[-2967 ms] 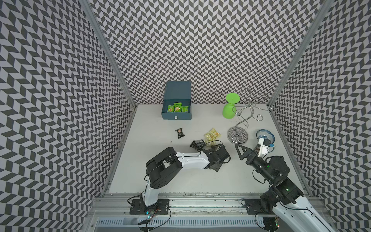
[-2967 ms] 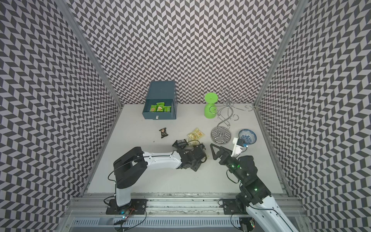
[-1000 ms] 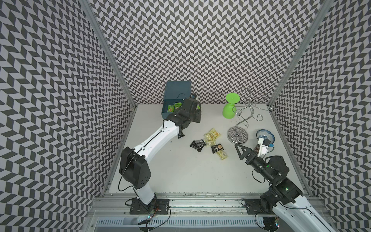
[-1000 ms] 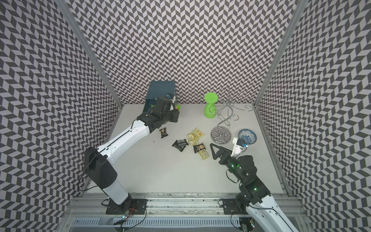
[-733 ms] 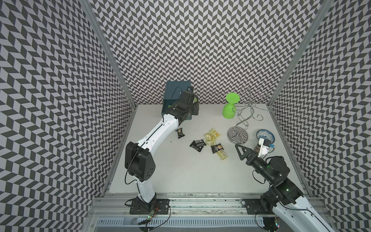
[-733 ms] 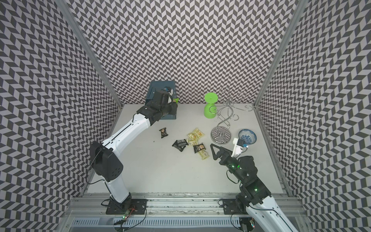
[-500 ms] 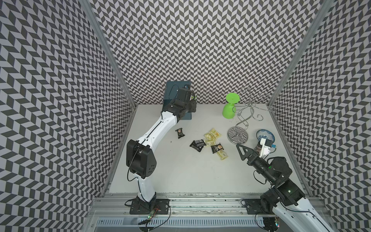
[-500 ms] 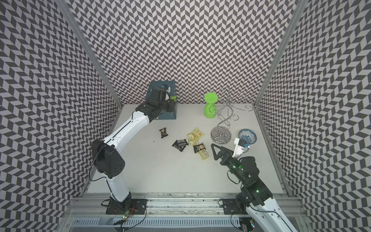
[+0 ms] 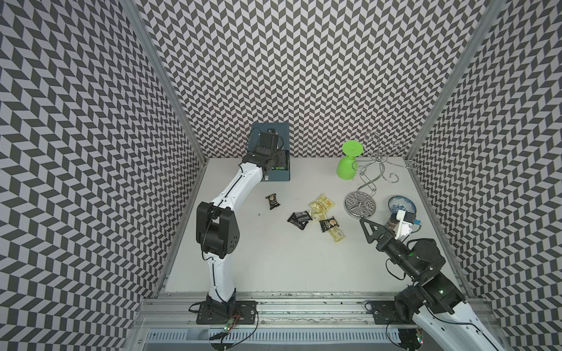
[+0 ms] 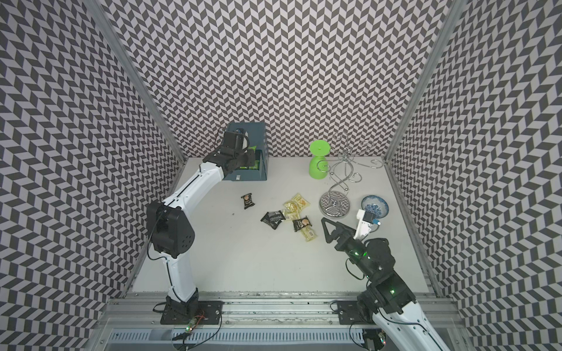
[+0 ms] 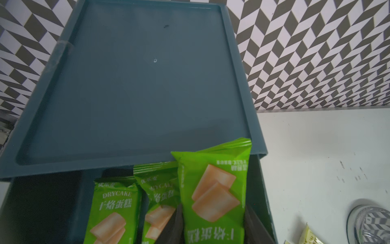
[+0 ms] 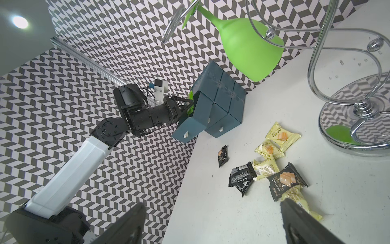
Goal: Place the cookies into the drawer by color
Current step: Place the cookie in the drawer.
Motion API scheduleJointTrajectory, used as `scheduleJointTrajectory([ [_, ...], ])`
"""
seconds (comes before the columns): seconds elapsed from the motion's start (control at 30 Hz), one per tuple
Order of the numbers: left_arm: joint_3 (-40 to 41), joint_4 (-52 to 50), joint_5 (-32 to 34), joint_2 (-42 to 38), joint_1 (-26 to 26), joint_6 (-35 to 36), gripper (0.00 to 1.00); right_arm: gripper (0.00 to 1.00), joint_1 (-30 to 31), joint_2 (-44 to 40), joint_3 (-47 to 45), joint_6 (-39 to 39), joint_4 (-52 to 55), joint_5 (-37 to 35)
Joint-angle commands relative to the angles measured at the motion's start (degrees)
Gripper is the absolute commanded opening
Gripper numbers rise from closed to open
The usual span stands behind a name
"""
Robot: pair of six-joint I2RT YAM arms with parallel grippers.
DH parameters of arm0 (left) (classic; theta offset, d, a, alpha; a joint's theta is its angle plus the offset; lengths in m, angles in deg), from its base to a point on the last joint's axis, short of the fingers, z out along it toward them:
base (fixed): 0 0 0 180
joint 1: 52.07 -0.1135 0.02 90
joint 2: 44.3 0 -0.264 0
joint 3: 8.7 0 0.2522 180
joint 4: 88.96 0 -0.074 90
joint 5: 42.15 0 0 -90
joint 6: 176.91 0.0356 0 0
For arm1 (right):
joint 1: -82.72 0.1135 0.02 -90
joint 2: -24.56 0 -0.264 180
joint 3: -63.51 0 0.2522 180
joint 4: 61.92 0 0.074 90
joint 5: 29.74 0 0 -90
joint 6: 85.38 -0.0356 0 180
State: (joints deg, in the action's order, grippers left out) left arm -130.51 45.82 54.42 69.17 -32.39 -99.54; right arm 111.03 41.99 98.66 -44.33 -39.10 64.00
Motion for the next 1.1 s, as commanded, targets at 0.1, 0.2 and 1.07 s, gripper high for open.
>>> scheduleJointTrajectory([
  [0.1, -1.0, -1.1, -0.7, 2.1, -0.4, 1.2, 0.39, 1.0, 0.2, -0.9, 1.4, 0.6, -0.2, -0.8],
  [0.2, -1.2, -1.5, -1.3, 2.7, -0.5, 1.3, 0.4, 1.0, 0.2, -1.2, 1.2, 0.5, 0.0, -0.9],
  [1.07, -5.1, -5.0, -4.8, -8.3, -0.2, -0.2, 0.55, 0.99, 0.2, -1.6, 0.4, -0.2, -0.8, -0.5],
])
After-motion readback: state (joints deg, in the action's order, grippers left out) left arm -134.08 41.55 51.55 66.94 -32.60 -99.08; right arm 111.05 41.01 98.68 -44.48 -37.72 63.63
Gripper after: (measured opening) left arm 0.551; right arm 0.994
